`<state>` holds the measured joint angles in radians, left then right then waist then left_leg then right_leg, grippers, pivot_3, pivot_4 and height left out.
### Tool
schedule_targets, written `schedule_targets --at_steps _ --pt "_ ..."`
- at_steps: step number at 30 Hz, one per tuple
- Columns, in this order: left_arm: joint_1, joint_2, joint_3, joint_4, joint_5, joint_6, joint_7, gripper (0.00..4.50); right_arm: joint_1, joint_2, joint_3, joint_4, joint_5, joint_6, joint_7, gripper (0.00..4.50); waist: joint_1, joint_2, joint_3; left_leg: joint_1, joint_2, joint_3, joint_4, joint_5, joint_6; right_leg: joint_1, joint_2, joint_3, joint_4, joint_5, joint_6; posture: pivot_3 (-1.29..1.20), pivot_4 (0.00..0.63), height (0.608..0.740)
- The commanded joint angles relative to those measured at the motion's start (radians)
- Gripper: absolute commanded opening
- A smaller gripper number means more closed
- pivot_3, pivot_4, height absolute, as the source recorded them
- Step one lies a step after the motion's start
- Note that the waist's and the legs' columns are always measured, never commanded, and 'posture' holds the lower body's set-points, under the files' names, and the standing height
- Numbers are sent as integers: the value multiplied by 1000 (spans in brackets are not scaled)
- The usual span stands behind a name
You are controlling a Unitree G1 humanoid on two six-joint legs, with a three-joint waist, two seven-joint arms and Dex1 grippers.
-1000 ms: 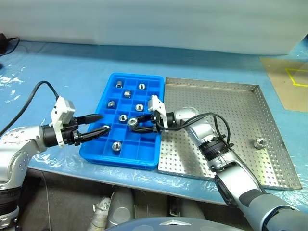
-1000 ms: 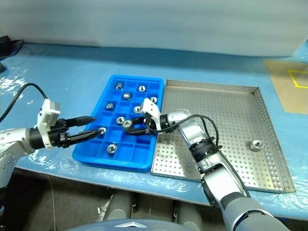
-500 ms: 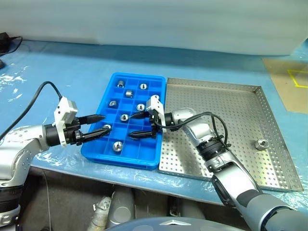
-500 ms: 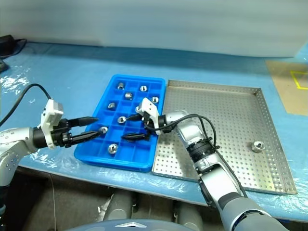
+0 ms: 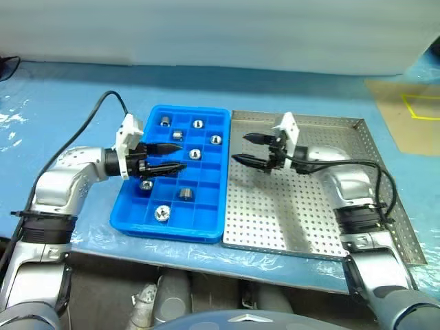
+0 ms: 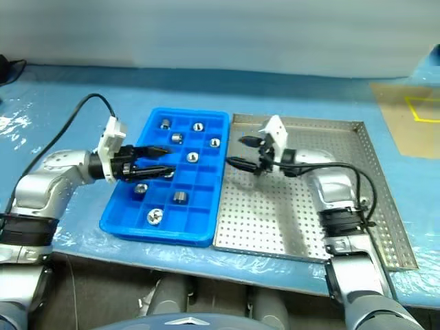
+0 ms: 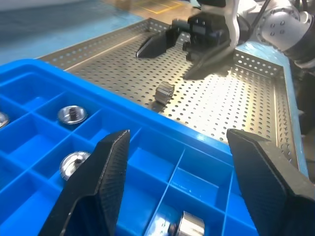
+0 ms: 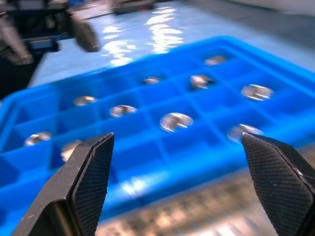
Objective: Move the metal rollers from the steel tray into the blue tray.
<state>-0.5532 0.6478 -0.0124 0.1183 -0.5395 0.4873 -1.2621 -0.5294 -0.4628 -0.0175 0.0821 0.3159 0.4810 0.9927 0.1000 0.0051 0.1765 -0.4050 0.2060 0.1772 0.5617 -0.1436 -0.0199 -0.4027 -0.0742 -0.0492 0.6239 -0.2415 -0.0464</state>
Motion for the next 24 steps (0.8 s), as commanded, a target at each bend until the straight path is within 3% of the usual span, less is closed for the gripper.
schedule_targets --at_steps 1,10,16,24 --pt "-93 -52 -56 116 47 -77 -72 3324 108 -28 -90 -113 28 24 -91 4262 -8 0 0 0 0 0 0 0 0 0 0 0 0 0 0 -218 150 740" --pt "-172 -106 -83 238 93 -122 -144 3324 226 22 -71 -231 46 47 -210 4262 -88 0 0 2 1 0 1 -3 4 -1 1 2 0 0 0 -296 150 740" --pt "-143 -89 -68 206 94 -104 -151 3324 207 37 -41 -176 27 16 -229 4262 -85 0 0 2 1 0 1 -3 6 0 1 3 0 0 0 -255 150 740" --pt "-70 -58 -36 108 78 -65 -113 3324 132 76 12 61 -43 -115 -242 4262 -82 0 0 1 1 0 2 -4 7 0 0 3 0 0 0 -180 150 740"
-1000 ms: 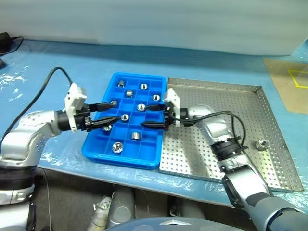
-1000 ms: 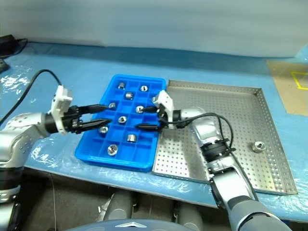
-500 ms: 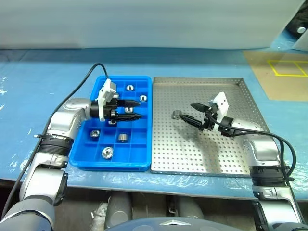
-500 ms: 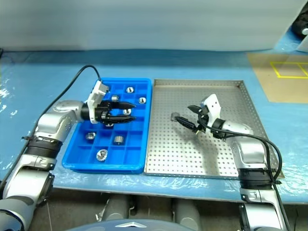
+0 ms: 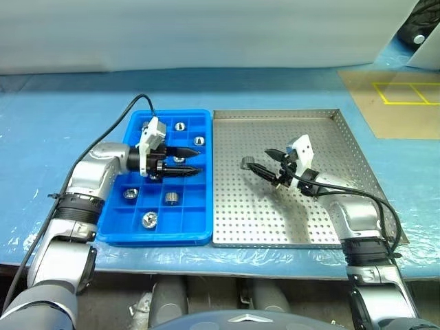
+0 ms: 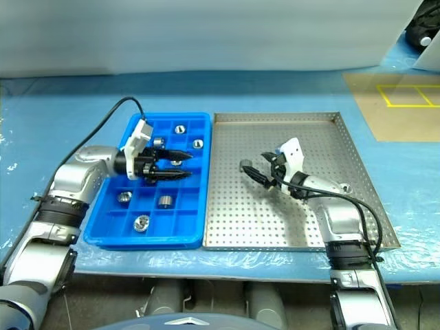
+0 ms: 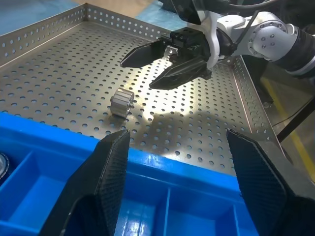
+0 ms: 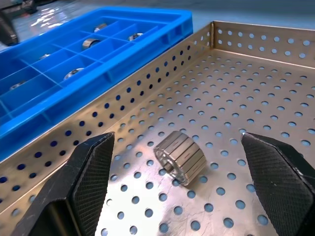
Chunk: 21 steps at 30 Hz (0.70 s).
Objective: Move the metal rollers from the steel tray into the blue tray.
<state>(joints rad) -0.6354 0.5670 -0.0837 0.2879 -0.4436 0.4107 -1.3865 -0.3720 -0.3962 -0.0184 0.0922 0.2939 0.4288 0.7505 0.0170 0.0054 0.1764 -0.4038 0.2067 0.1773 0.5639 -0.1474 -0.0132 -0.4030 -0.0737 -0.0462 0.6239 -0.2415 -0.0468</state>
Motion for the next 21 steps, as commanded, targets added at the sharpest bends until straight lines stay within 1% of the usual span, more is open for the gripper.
schedule_targets --at_steps 1,5,11,14,17,19,20,21 --pt "18 26 41 -71 -21 17 19 3324 -38 16 18 90 -31 -84 -2 4262 2 0 0 0 0 0 0 0 0 0 0 0 0 0 0 -176 150 740" --pt "38 36 56 -96 -28 32 37 3324 -78 48 32 189 -51 -135 0 4262 4 0 0 0 0 0 0 0 0 0 0 0 0 0 0 -160 150 740" --pt "52 41 64 -112 -31 43 48 3324 -97 89 62 213 -70 -166 3 4262 7 0 0 0 0 0 0 0 0 0 0 0 0 0 0 -156 150 740" --pt "53 39 61 -115 -29 45 50 3324 -93 98 67 216 -82 -182 -3 3683 8 0 0 0 0 0 0 0 0 0 0 0 0 0 0 -157 150 740" --pt "51 40 59 -115 -28 45 48 3324 -91 97 66 216 -94 -189 -18 2687 9 0 0 0 0 0 0 0 0 0 0 0 0 0 0 -158 150 740" --pt "50 43 58 -110 -26 45 45 3324 -85 95 58 209 -80 -186 -3 2208 9 0 0 0 0 0 0 0 0 0 0 0 0 0 0 -159 150 740" --pt "53 47 57 -110 -24 45 43 3324 -80 91 56 200 -74 -183 5 1831 9 0 0 0 0 0 0 0 0 0 0 0 0 0 0 -159 150 740" --pt "57 51 57 -112 -23 45 41 3324 -77 87 55 198 -80 -185 0 1596 10 0 0 0 0 0 0 0 0 0 0 0 0 0 0 -159 150 740"
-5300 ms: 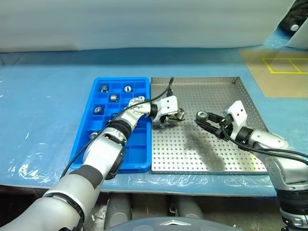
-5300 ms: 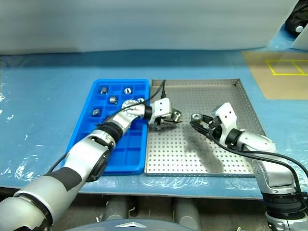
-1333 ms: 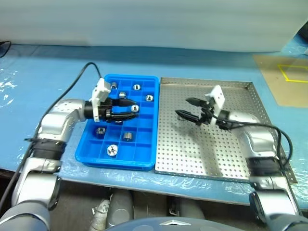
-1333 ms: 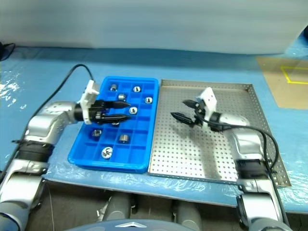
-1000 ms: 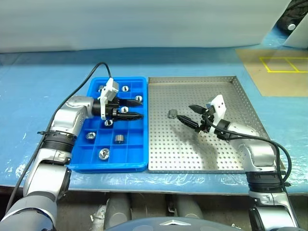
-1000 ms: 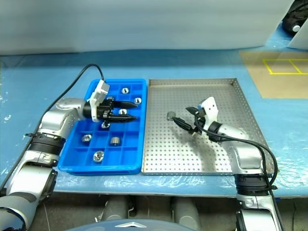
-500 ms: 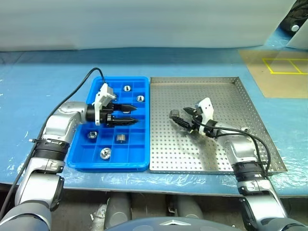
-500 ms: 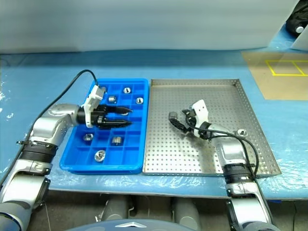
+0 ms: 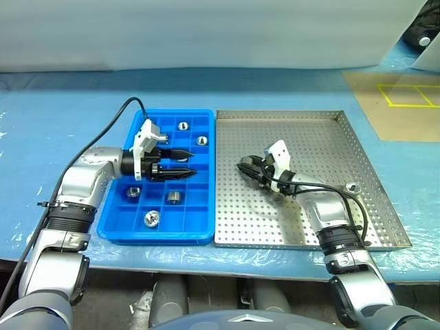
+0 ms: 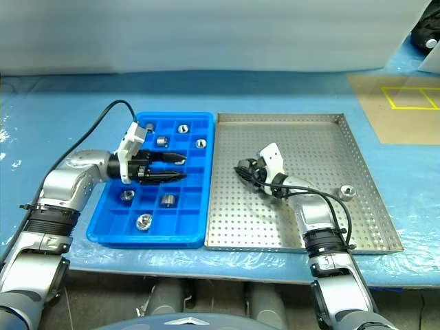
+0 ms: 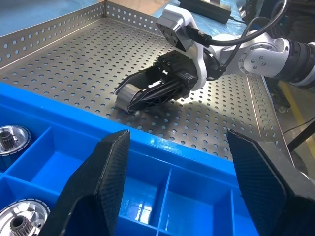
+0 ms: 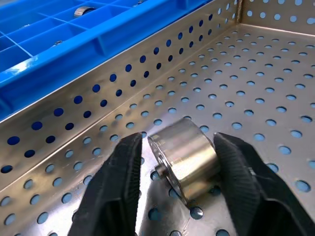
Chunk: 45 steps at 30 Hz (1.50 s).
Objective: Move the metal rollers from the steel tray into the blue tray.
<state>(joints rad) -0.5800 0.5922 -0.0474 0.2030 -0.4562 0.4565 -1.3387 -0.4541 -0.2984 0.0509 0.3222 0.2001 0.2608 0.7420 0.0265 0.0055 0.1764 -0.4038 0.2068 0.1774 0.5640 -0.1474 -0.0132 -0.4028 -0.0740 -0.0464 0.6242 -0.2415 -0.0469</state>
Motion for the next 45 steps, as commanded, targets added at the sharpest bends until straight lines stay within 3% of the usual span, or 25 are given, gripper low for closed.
schedule_targets --at_steps 1,14,26,35,45 --pt "5 30 22 -29 -11 0 -7 3324 5 -13 -14 -30 5 -20 0 1252 0 0 0 0 0 0 0 0 0 0 0 0 0 0 0 -159 150 740" --pt "-3 113 101 -13 -19 -2 21 3324 -59 6 -4 -75 30 5 5 1151 3 0 0 0 0 0 0 0 0 0 0 0 0 0 0 -91 150 740" --pt "127 194 218 -195 -90 90 103 3324 -203 16 61 -249 158 166 206 1151 31 0 0 -1 1 -1 -2 0 0 -1 0 -1 -1 0 0 29 150 740" --pt "303 210 309 -372 -161 161 201 3324 -237 52 150 -81 87 74 275 1151 67 0 0 -1 1 -1 -2 0 -1 -2 0 -1 0 0 0 122 150 740" --pt "347 228 341 -406 -189 174 240 3324 -206 22 170 1 37 36 326 1151 80 0 0 -1 1 -2 -2 1 -2 -1 -1 -2 0 0 0 147 150 740"
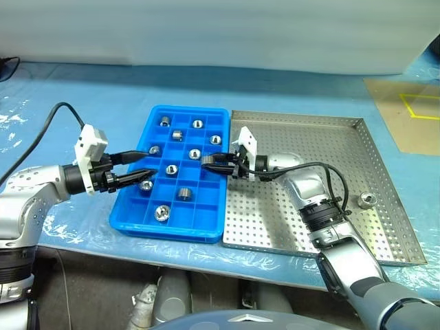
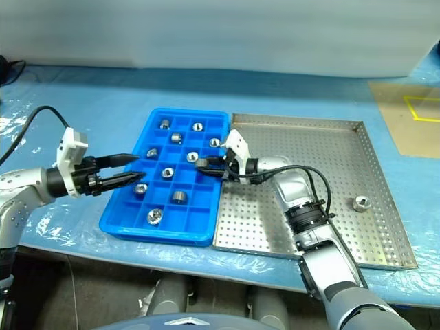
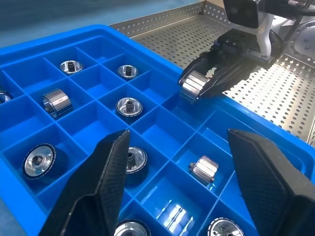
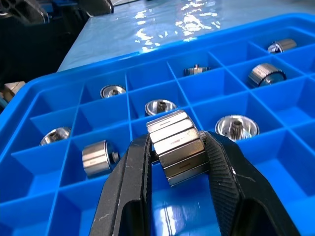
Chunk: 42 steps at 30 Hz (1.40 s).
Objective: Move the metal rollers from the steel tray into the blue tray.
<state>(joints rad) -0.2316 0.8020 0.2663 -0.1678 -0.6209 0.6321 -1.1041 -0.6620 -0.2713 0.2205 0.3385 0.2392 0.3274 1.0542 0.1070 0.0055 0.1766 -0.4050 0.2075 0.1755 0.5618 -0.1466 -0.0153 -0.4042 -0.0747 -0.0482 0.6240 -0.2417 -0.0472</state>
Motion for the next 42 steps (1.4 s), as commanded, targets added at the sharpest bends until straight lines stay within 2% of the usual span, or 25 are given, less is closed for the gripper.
schedule_targets --at_steps 1,5,6,8,16,23,27,32,38,42 --pt "-1 19 25 -35 -24 -2 6 3324 6 -6 2 -17 -6 -33 15 1151 0 0 0 0 0 0 0 0 0 0 0 0 0 0 0 142 150 740" --pt "-11 16 10 -28 -21 -6 7 3324 24 -5 3 -36 -16 -55 10 1151 -1 0 0 0 0 0 0 0 0 0 0 0 0 0 0 124 150 740" --pt "-20 15 2 -22 -20 -7 3 3324 26 -3 4 -37 -21 -44 -2 1901 -1 0 0 0 0 0 0 0 0 0 0 0 0 0 0 122 150 740" --pt "-36 14 -12 -16 -19 -9 -2 3324 28 0 -4 -53 13 16 16 2485 -1 0 0 0 0 0 0 0 0 0 0 0 0 0 0 111 150 740" --pt "-107 7 -53 19 -19 -14 -20 3324 45 -12 -40 -99 22 23 -19 2485 -2 0 0 0 0 0 0 0 0 1 0 0 0 0 0 60 150 740" --pt "-332 -56 -147 175 19 -78 -70 3324 73 -65 -139 -169 42 31 -107 2485 -8 0 0 0 0 1 1 3 -4 1 0 0 1 0 0 -60 150 740" --pt "-495 -141 -214 336 67 -146 -113 3324 124 -121 -247 -226 57 32 -189 2485 -14 0 0 0 -1 2 2 3 -4 1 0 0 1 0 0 -172 150 740" --pt "-657 -268 -284 564 135 -256 -187 3324 265 -219 -374 -353 75 75 -269 2485 -29 0 0 0 -2 3 2 2 -3 2 1 0 0 0 1 -303 150 740" --pt "-781 -432 -335 785 196 -376 -265 3324 455 -301 -568 -490 86 113 -393 2485 -71 0 0 -2 -3 4 4 1 4 2 1 1 -1 0 1 -451 150 740" --pt "-804 -511 -356 876 234 -439 -315 3324 555 -313 -671 -559 93 129 -472 2485 -101 0 0 -1 -3 4 5 -1 9 3 1 1 -2 0 1 -522 150 740"
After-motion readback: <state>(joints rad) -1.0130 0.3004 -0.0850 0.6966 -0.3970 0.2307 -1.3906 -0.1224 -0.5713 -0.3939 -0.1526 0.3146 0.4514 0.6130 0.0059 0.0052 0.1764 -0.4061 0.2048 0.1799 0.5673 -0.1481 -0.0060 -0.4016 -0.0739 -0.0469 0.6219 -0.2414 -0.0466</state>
